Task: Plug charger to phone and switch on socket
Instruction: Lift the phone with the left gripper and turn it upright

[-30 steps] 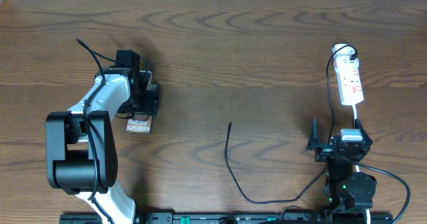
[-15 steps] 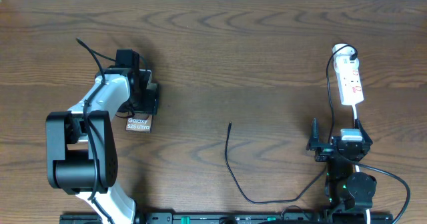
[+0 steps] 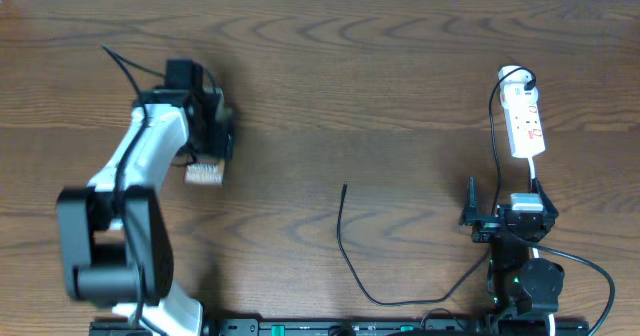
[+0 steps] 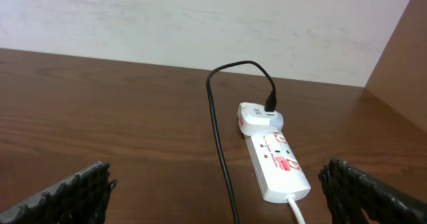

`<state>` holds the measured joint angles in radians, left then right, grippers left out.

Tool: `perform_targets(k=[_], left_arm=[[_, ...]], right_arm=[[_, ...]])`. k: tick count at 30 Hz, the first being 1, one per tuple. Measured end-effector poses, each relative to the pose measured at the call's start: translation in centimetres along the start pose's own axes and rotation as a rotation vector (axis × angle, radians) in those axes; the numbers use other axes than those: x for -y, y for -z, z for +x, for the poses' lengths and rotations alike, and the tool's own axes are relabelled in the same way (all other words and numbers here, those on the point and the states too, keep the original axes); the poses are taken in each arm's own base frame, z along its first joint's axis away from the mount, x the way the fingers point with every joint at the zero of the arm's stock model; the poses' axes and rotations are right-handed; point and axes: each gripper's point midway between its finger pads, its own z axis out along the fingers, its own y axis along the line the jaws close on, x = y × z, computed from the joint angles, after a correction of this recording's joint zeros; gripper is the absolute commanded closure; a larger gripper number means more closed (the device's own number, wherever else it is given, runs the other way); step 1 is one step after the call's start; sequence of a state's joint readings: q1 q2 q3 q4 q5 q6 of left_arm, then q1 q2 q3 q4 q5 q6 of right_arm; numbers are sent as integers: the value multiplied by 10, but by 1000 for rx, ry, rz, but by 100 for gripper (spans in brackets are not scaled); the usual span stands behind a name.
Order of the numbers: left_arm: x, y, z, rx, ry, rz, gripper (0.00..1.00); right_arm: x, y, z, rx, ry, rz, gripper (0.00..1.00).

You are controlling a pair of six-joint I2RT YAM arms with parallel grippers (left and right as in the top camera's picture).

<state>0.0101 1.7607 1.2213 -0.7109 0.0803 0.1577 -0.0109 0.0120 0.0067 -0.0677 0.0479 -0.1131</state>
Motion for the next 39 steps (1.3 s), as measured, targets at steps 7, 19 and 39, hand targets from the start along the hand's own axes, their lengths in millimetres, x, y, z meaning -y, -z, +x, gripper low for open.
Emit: perform_targets(k=[7, 19, 39], left_arm=[[21, 90, -34, 265, 7, 108, 93], [91, 119, -31, 210, 235, 571, 93], [138, 160, -25, -228, 945, 963, 92]], right_arm=[[0, 0, 0, 0, 0, 0, 1], [0, 0, 0, 0, 0, 0, 1], [0, 0, 0, 0, 0, 0, 1]])
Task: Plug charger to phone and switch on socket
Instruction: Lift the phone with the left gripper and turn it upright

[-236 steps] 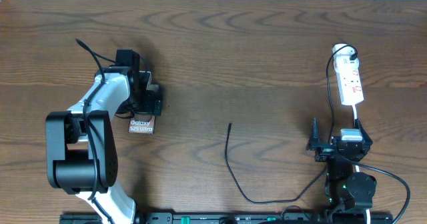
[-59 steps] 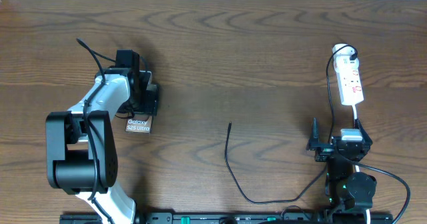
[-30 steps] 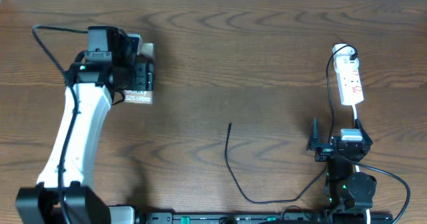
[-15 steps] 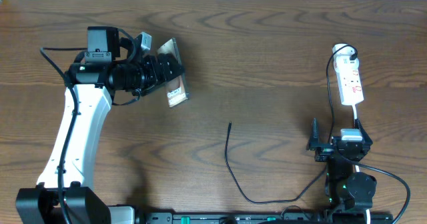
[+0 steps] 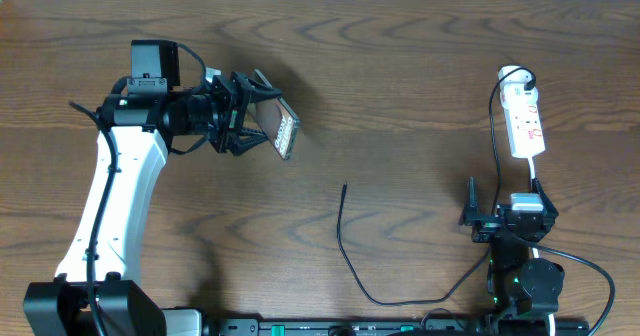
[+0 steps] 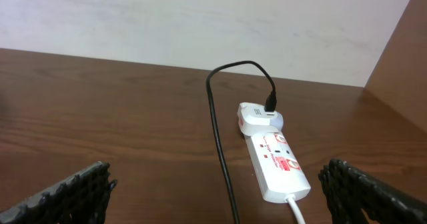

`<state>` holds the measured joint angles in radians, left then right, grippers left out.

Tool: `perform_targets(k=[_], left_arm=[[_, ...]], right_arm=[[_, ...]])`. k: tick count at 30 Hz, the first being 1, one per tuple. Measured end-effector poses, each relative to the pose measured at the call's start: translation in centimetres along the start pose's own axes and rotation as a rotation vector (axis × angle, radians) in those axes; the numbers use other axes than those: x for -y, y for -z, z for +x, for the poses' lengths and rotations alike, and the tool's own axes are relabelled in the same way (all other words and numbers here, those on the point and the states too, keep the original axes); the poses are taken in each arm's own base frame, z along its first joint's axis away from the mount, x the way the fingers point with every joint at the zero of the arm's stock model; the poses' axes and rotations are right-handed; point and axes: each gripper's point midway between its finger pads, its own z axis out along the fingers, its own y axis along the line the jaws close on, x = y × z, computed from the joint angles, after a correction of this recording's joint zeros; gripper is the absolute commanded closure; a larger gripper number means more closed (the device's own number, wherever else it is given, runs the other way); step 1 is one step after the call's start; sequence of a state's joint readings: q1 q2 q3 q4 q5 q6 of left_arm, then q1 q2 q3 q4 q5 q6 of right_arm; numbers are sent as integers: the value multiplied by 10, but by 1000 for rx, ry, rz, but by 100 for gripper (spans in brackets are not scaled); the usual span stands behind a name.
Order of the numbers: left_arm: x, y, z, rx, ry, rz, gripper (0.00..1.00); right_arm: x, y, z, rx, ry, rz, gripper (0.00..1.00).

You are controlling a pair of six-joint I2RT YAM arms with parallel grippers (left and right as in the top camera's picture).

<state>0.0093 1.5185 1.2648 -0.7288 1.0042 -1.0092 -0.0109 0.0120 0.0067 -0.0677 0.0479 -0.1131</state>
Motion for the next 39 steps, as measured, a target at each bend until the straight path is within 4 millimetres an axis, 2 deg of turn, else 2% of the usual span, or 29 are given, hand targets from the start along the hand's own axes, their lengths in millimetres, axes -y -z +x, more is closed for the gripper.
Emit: perform_targets(k=[14, 30, 35, 39], left_arm=[[8, 1, 15, -93, 353, 31, 93], [9, 1, 16, -102, 372, 33, 93], [0, 0, 1, -7, 310, 0, 93], [-27, 2, -15, 126, 310, -107, 92]], right_arm=[[0, 0, 0, 0, 0, 0, 1], [0, 0, 0, 0, 0, 0, 1], [0, 0, 0, 0, 0, 0, 1], [0, 0, 0, 0, 0, 0, 1]])
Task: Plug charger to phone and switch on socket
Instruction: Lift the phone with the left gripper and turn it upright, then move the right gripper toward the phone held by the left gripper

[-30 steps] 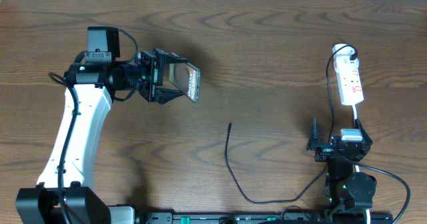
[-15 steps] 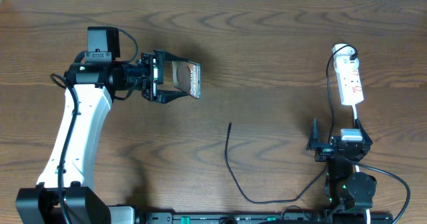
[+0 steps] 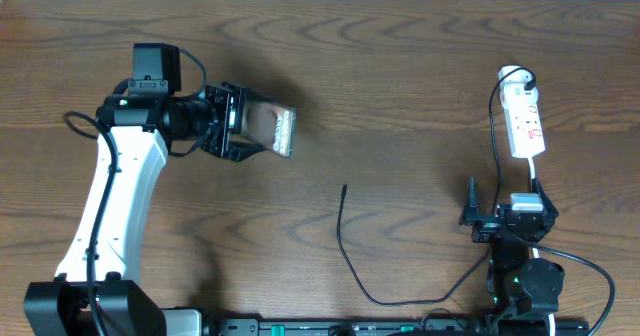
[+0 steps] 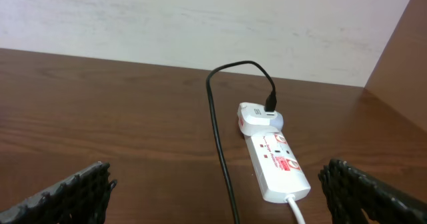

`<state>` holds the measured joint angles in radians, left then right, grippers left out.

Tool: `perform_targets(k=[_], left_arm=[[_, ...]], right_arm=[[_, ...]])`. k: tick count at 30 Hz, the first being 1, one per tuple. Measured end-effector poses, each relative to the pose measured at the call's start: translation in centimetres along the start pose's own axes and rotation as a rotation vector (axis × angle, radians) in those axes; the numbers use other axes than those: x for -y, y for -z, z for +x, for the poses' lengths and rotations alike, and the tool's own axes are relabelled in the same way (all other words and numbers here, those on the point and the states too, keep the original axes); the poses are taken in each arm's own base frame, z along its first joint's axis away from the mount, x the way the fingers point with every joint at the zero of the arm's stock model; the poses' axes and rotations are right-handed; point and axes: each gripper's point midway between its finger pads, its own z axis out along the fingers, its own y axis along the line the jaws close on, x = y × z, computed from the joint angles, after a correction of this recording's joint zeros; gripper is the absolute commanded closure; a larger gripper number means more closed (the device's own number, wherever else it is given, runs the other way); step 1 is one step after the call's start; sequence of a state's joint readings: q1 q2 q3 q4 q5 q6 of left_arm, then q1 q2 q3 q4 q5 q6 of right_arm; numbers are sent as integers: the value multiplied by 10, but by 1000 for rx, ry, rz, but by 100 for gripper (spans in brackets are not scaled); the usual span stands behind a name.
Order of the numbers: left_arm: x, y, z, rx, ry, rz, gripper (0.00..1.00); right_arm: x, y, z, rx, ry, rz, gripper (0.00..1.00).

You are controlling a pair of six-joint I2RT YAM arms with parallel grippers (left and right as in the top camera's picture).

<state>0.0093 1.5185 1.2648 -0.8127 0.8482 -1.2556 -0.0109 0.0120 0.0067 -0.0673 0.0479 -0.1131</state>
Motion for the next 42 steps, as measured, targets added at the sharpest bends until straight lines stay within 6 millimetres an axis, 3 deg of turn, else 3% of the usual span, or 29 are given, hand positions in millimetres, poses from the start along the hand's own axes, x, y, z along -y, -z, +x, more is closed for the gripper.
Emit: perform_targets(k=[8, 15, 18, 30, 36, 42], left_arm=[[-49, 5, -56, 316, 21, -195, 92], [-94, 5, -86, 459, 57, -330, 93], [-105, 5, -92, 486, 63, -357, 93], [-112, 8, -98, 524, 64, -381, 93], [-111, 8, -98, 525, 63, -380, 92], [-111, 8, -99, 526, 63, -379, 93]], right_arm=[[0, 0, 0, 0, 0, 0, 1], [0, 0, 0, 0, 0, 0, 1], [0, 0, 0, 0, 0, 0, 1], [-1, 0, -6, 23, 3, -5, 1], [-29, 5, -31, 129, -37, -178, 1], [-48, 10, -44, 109, -181, -312, 1]])
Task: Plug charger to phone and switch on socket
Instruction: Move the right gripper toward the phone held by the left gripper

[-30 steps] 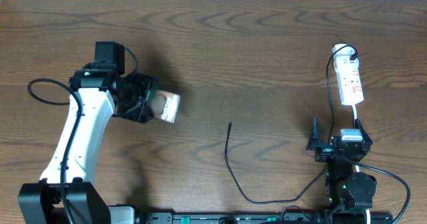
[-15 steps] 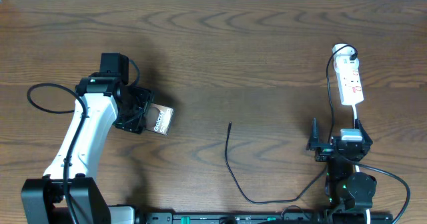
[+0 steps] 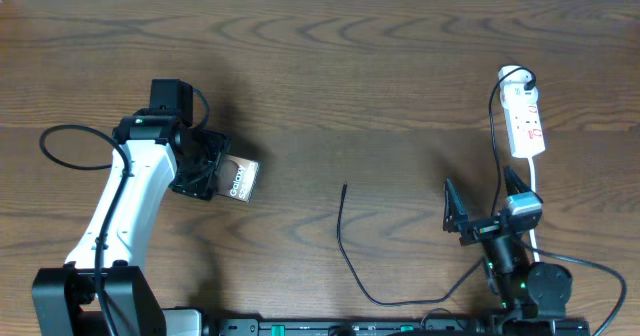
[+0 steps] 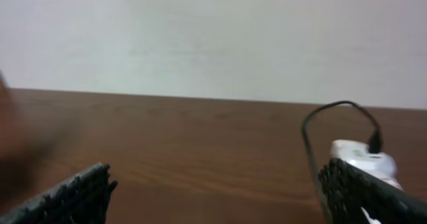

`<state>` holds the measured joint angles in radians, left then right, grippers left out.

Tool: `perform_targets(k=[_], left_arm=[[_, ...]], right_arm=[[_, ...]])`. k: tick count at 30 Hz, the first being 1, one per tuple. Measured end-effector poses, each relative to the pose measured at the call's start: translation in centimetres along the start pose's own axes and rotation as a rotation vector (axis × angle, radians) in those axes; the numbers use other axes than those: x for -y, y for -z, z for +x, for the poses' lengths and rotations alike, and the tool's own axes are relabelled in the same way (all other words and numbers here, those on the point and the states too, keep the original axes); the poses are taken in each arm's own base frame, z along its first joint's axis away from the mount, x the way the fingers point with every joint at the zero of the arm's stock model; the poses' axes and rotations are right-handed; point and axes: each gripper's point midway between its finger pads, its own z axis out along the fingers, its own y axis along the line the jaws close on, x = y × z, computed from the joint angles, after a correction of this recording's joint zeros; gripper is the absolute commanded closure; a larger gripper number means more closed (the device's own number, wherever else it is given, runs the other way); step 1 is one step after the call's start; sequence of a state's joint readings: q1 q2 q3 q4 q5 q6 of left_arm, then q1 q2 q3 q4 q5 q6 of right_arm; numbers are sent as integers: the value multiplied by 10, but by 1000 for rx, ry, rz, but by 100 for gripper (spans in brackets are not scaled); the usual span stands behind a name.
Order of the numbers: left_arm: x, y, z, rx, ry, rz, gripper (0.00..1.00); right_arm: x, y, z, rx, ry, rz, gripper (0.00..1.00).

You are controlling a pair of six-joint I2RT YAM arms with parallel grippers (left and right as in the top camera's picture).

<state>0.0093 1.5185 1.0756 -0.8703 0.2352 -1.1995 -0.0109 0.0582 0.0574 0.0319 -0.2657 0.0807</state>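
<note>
In the overhead view the phone (image 3: pixel 240 179), dark with a pale printed back, is at the left, low over the table. My left gripper (image 3: pixel 210 173) is shut on its left end. The black charger cable (image 3: pixel 341 234) has its free plug end near the middle of the table and loops along the front edge. It runs up to the white adapter (image 3: pixel 512 75) in the white power strip (image 3: pixel 526 121). My right gripper (image 3: pixel 482 208) stands open and empty at the front right. In the right wrist view the gripper (image 4: pixel 220 204) has the adapter (image 4: pixel 363 159) at its right finger.
Brown wooden table (image 3: pixel 380 96) with a pale wall (image 4: pixel 213 37) behind it. The strip's own white lead (image 3: pixel 536 181) runs down past my right arm. The arm bases stand at the front edge.
My left gripper has moved nearer and lower with the phone, which now shows its back flat to the camera. My right gripper has turned left, so the strip sits at its view's right edge.
At first the phone was at the far left just below my left gripper. Then the gripper held it raised and tilted further right, and kept it there. Now it is lower and closer. My right arm stayed still until its turn just now.
</note>
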Motion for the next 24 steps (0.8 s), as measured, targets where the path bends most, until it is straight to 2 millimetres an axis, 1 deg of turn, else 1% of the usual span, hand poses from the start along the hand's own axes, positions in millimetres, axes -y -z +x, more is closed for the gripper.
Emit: perform_targets(k=[3, 6, 9, 11, 14, 17, 19, 20, 21, 23, 24], left_arm=[[0, 0, 0, 1, 0, -2, 93], [0, 0, 0, 2, 0, -2, 93], [0, 0, 0, 2, 0, -2, 93], [0, 0, 0, 2, 0, -2, 93], [-1, 0, 0, 1, 0, -3, 92], [0, 0, 0, 2, 0, -1, 93], [0, 0, 0, 2, 0, -2, 93], [0, 0, 0, 2, 0, -2, 92], [0, 0, 0, 2, 0, -2, 93], [0, 0, 0, 2, 0, -2, 93], [-1, 0, 0, 1, 1, -2, 93]], right_arm=[[-7, -6, -19, -50, -45, -35, 1], [-14, -24, -36, -149, -94, -86, 1], [-18, -48, -41, -273, -161, -136, 1], [-24, -70, -38, -373, -232, -195, 1], [-39, -104, -30, -483, -360, -328, 1], [-55, -136, -20, -544, -517, -459, 1], [-66, -150, -8, -597, -649, -522, 1], [-70, -155, 2, -637, -732, -540, 1], [-75, -159, 12, -676, -806, -549, 1], [-80, -164, 28, -735, -908, -555, 1], [-86, -167, 38, -765, -950, -568, 1]])
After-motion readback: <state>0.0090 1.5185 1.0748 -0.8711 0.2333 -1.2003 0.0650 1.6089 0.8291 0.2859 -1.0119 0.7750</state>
